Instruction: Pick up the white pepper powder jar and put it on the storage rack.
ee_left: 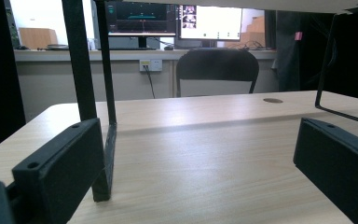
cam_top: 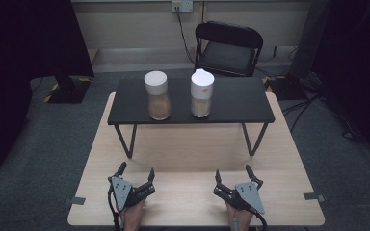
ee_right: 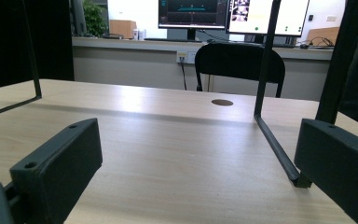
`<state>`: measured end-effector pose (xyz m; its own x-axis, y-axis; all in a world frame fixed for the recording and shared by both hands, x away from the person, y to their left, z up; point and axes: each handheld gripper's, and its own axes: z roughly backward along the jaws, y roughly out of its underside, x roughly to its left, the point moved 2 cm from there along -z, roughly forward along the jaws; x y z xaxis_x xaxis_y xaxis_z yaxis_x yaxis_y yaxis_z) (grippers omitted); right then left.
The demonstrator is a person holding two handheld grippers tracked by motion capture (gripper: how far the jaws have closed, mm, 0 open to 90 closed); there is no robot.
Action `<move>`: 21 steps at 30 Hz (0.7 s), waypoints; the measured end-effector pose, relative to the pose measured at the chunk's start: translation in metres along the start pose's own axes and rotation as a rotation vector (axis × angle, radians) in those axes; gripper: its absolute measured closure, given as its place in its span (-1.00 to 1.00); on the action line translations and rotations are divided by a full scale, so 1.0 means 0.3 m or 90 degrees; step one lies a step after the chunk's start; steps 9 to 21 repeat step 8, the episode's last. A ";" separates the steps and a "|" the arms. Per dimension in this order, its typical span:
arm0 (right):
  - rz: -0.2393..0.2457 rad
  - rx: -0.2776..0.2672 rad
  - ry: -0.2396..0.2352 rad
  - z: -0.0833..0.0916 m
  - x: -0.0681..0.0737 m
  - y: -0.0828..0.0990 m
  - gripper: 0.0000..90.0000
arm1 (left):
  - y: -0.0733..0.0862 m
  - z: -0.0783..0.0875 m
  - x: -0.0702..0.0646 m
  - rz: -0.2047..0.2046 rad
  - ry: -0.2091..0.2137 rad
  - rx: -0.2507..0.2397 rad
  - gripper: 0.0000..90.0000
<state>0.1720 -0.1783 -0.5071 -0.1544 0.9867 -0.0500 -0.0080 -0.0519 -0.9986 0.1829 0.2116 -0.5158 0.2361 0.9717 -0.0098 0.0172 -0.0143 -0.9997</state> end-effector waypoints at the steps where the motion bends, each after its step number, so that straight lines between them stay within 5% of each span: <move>1: -0.002 -0.003 0.000 0.001 -0.002 0.003 -1.00 | 0.000 0.000 0.000 0.000 0.000 0.000 -0.97; 21: -0.010 -0.011 0.000 0.005 -0.006 0.009 -1.00 | 0.000 0.000 0.000 0.000 0.000 0.000 -0.97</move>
